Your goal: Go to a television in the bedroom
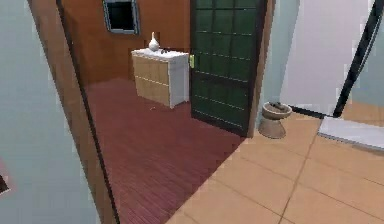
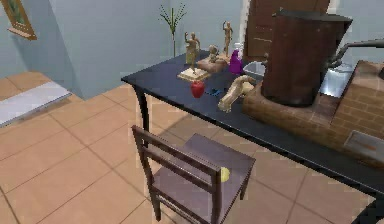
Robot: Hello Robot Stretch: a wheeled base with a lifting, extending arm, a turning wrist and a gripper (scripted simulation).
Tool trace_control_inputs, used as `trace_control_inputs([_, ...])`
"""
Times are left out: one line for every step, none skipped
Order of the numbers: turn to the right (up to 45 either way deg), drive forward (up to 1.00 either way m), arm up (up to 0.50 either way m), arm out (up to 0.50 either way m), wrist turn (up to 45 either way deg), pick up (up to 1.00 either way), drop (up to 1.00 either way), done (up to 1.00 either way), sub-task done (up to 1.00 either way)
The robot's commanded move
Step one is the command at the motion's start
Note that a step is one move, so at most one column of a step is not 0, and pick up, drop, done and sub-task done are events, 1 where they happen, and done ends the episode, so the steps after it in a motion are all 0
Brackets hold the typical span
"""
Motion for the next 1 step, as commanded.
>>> trace_control_inputs([12.0, 0.00, 0.00, 0.00, 0.0, 0.00, 0.00, 0.00, 0.00])
